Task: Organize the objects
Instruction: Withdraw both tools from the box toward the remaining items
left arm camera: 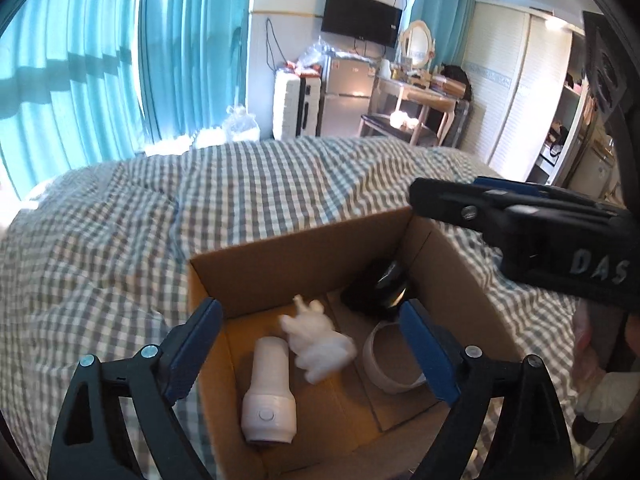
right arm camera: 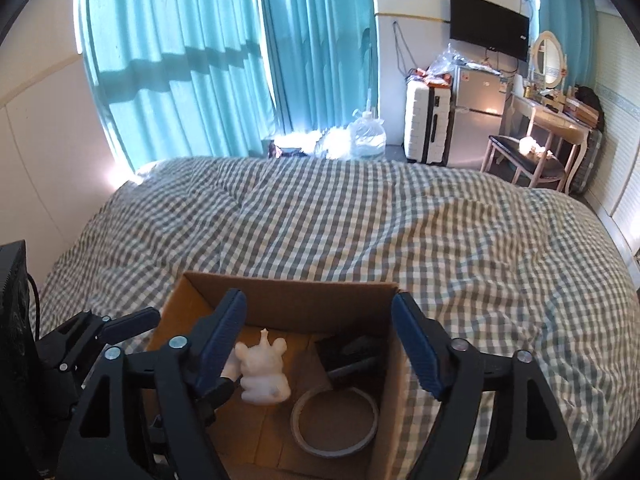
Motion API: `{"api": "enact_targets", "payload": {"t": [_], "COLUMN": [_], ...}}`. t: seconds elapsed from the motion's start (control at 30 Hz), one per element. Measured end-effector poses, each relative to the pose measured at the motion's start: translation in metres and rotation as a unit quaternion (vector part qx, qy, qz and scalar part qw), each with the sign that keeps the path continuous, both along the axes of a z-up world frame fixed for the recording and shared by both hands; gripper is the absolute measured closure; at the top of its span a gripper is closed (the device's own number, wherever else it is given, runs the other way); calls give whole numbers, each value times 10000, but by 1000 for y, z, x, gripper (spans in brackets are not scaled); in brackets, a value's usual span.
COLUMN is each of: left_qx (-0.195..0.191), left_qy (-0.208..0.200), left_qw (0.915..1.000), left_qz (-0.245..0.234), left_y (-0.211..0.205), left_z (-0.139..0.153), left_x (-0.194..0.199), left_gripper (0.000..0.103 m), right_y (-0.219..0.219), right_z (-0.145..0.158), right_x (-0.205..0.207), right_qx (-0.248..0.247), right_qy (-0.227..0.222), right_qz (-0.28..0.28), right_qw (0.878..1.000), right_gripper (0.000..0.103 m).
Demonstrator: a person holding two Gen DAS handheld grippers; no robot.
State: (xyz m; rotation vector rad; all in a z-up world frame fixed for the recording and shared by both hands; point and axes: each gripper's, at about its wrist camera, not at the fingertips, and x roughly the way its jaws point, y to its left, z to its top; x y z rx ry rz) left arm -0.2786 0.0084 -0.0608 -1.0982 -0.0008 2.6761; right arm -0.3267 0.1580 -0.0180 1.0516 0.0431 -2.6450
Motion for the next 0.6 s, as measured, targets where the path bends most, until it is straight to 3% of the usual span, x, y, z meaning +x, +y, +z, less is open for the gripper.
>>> {"api": "enact_targets", "payload": {"t": [0.17, 0.23, 0.3, 0.6], "left_qx": [-106, 56, 116, -280], "left_qy": [328, 416, 508, 1146], "left_qw": [9993, 9989, 9984, 9916], "left_qz": [165, 224, 240, 534], "left_y": [-2, -5, -7, -17], "left_z": [37, 57, 75, 135], "left_x": [30, 44, 54, 122], "left_gripper": [3, 3, 2, 1], "right_y": [14, 17, 20, 30], "right_z": [42, 61, 80, 148], "right_x": [34, 52, 71, 167], "right_qx": [-85, -6, 34, 220], "right_qy": [358, 567, 743, 1336], "right_qz": [-138, -231, -262, -282], "right_qw": [9992, 9981, 9969, 9904], "right_gripper": [12, 7, 5, 3]}}
